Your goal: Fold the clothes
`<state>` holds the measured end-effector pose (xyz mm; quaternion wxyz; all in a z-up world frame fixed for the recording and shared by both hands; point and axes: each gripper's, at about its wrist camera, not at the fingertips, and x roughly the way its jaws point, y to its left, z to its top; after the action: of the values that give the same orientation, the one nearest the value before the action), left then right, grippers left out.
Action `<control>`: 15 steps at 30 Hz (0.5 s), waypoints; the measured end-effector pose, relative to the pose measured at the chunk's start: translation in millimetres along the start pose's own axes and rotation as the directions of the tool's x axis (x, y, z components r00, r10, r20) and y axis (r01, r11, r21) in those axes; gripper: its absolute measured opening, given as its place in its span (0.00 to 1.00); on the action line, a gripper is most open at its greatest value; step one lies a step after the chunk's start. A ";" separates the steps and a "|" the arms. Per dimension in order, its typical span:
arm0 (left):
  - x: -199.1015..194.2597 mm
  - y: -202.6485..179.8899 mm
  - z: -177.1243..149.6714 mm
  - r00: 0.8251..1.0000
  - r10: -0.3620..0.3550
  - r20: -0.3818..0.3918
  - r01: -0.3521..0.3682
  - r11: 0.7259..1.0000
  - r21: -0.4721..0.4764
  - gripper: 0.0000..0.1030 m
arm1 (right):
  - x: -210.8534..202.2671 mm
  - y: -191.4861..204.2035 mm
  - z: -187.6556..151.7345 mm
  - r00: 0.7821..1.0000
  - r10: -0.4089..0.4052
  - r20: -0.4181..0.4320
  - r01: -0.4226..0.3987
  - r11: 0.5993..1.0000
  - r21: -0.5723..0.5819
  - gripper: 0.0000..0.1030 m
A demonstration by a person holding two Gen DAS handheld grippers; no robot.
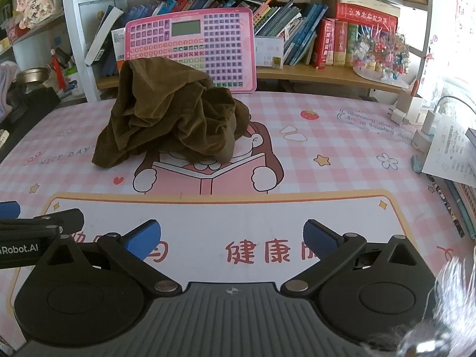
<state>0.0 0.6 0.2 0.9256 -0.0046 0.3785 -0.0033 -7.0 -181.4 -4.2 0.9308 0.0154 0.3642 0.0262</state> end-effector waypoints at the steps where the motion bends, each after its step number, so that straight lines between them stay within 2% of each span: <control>1: -0.2 0.3 0.0 1.000 0.003 0.002 -0.003 1.000 0.002 1.00 | 0.0 0.2 0.0 1.000 0.000 0.000 0.000 1.000 0.000 1.00; 15: 0.9 0.8 -2.2 1.000 0.002 -0.002 -0.002 1.000 -0.006 1.00 | 0.1 1.1 0.1 1.000 0.000 -0.006 0.000 1.000 -0.002 1.00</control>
<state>-0.9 1.4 -2.0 0.9253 -0.0071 0.3792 -0.0012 -6.9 -180.3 -4.1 0.9298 0.0146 0.3668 0.0266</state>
